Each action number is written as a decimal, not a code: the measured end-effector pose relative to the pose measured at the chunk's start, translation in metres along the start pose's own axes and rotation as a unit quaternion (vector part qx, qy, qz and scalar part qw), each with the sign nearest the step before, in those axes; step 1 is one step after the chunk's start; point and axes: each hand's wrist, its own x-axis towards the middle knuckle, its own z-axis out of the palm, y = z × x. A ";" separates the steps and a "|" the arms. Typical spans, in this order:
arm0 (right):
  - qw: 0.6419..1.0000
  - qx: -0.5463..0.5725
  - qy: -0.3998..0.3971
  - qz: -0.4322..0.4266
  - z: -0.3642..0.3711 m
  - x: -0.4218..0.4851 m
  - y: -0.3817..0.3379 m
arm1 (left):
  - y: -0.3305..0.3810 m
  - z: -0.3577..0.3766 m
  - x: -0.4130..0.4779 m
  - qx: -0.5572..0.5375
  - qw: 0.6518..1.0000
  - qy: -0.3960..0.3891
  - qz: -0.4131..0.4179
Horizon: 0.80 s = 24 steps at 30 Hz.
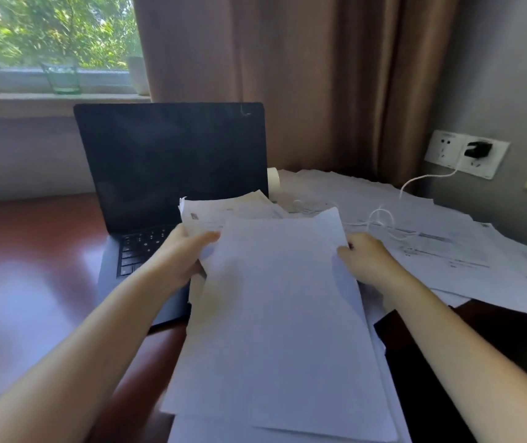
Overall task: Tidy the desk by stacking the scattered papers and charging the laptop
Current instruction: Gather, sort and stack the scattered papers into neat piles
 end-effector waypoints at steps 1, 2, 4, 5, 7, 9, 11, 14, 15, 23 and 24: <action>1.000 0.010 0.006 0.000 -0.004 -0.011 0.005 | -0.002 0.001 -0.004 0.007 1.000 -0.010 0.011; 1.000 0.022 0.010 0.004 -0.007 -0.020 0.009 | -0.005 0.001 -0.005 0.008 1.000 -0.015 0.017; 0.999 0.051 0.015 0.012 -0.010 -0.036 0.014 | -0.008 0.005 -0.003 -0.002 1.000 -0.003 0.016; 0.997 0.067 0.016 0.014 -0.010 -0.040 0.015 | -0.009 0.010 -0.003 -0.001 1.000 0.010 0.010; 0.992 0.119 0.017 0.034 -0.010 -0.043 0.017 | -0.009 0.022 -0.009 0.054 0.997 0.044 0.023; 0.979 0.195 0.019 0.055 -0.009 -0.045 0.017 | -0.011 0.031 -0.013 0.105 0.990 0.070 0.063; 0.959 0.273 0.016 0.075 -0.007 -0.050 0.015 | -0.012 0.035 -0.018 0.097 0.988 0.080 0.091; 0.947 0.309 0.020 0.087 -0.001 -0.054 0.013 | -0.014 0.040 -0.021 0.081 0.985 0.100 0.114; 0.949 0.304 0.027 0.083 0.000 -0.054 0.012 | -0.013 0.040 -0.021 0.070 0.984 0.110 0.119; 0.961 0.253 0.096 0.050 -0.033 -0.033 0.003 | 0.022 0.008 -0.022 0.082 0.991 0.093 0.041; 0.965 0.241 0.088 0.050 -0.033 -0.027 -0.002 | 0.025 0.004 -0.021 0.112 0.991 0.076 0.022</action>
